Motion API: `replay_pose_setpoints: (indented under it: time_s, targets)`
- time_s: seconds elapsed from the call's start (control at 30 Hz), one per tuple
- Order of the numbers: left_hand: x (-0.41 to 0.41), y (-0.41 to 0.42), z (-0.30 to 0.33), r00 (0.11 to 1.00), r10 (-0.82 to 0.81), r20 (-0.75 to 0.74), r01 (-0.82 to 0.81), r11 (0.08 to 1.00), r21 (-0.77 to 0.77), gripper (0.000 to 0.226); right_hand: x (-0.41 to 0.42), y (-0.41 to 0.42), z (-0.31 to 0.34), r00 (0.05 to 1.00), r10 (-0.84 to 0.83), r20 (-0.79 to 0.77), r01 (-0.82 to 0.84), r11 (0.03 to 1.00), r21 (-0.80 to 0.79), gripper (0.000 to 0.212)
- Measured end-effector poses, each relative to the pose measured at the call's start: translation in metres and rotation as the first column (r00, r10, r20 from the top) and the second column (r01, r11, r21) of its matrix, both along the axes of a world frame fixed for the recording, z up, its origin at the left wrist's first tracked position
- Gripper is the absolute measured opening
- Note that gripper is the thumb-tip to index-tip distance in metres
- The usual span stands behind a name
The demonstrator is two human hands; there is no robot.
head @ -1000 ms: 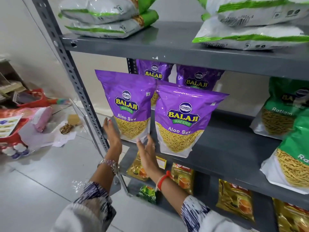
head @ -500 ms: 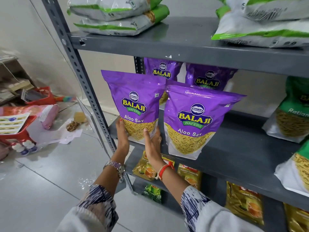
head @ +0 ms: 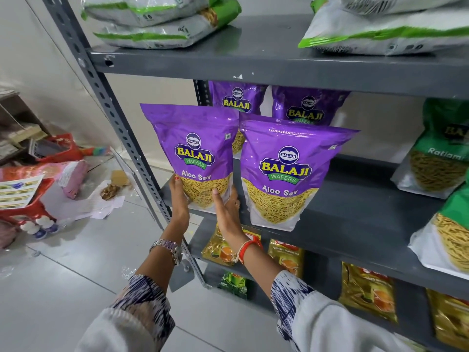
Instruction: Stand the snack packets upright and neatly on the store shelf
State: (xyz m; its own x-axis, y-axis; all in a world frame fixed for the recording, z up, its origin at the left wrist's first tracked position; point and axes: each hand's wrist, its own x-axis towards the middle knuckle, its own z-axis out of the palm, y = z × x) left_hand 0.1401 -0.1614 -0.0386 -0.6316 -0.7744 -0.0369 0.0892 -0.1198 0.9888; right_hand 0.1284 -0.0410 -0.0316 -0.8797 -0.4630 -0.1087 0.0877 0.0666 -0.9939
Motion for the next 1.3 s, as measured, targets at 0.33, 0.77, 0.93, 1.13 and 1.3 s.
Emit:
replay_pose_setpoints:
  time_s: [0.33, 0.77, 0.93, 1.13, 1.3]
  targets:
    - [0.015, 0.040, -0.002, 0.988, 0.142, -0.065, -0.154, 0.948, -0.277, 0.055, 0.030, 0.066, -0.014, 0.987, -0.138, -0.080, 0.133, 0.989, -0.069, 0.060]
    - [0.001, 0.157, -0.003, 0.996, -0.087, -0.008, 0.080, 0.951, -0.300, 0.055, 0.000, 0.171, -0.009, 0.963, -0.265, -0.048, 0.267, 0.963, 0.047, 0.056]
    - [-0.012, 0.170, -0.003, 0.968, -0.250, -0.015, 0.243, 0.952, -0.187, 0.052, -0.016, 0.170, -0.004, 0.994, -0.108, -0.011, 0.108, 0.991, 0.082, 0.060]
    - [-0.014, 0.171, -0.005, 0.970, -0.241, -0.032, 0.230, 0.953, -0.198, 0.053, -0.024, 0.167, -0.004, 0.993, -0.113, -0.036, 0.116, 0.990, 0.084, 0.062]
    - [-0.010, 0.174, -0.004, 0.974, -0.228, -0.010, 0.223, 0.958, -0.180, 0.053, -0.018, 0.168, -0.002, 0.989, -0.144, -0.029, 0.145, 0.988, 0.058, 0.061]
